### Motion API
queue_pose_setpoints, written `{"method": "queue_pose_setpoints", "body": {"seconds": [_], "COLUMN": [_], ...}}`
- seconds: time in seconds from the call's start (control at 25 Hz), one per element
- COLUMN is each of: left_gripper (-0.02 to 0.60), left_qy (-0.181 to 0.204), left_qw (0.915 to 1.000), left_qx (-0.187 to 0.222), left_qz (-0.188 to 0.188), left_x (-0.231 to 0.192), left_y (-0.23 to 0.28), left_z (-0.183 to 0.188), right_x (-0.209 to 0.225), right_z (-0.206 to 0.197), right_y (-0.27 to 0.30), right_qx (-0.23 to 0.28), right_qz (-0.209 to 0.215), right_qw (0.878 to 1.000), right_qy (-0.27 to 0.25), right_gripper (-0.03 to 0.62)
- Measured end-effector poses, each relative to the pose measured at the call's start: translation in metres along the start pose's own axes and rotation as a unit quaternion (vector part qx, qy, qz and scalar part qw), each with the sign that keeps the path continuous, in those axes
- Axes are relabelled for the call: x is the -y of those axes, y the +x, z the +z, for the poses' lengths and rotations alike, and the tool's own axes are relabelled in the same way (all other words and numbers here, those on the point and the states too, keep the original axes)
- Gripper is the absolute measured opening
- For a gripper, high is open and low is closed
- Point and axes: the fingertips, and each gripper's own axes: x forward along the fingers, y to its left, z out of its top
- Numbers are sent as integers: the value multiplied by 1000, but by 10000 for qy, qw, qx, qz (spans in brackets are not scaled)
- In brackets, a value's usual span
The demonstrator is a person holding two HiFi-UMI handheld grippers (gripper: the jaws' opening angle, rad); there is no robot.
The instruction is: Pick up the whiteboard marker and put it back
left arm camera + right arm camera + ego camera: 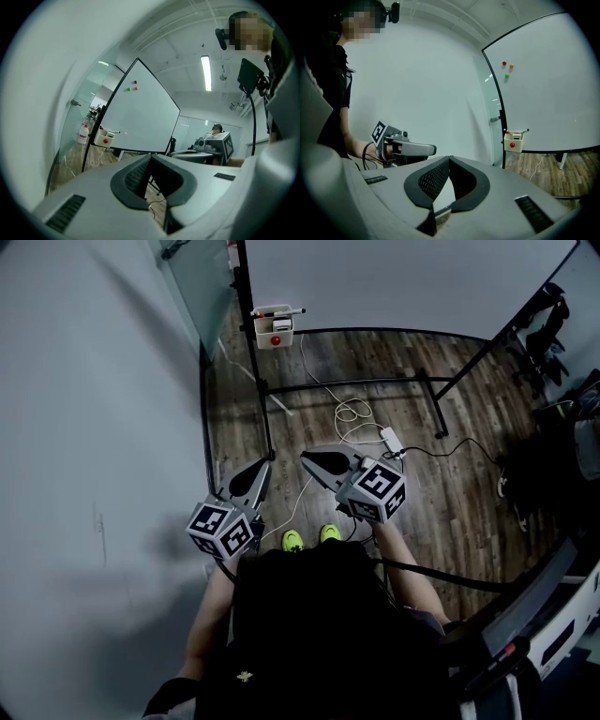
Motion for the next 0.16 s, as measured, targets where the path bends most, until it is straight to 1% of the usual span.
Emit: {"method": "queue_pose_setpoints", "body": {"seconds": [0.16], "left_gripper": [32], "left_qy": [-27], "left_qw": [10000], "left_qx": [-8], "left_qz": [-13], "left_x": [-2], "left_y": [0], "left_z": [0], "right_x": [0], "right_z": [-1], "right_y": [1], "right_qx": [-49], "right_qz": [5], "right_qw": [10000], "right_qy": [8], "right_gripper": [-6]}}
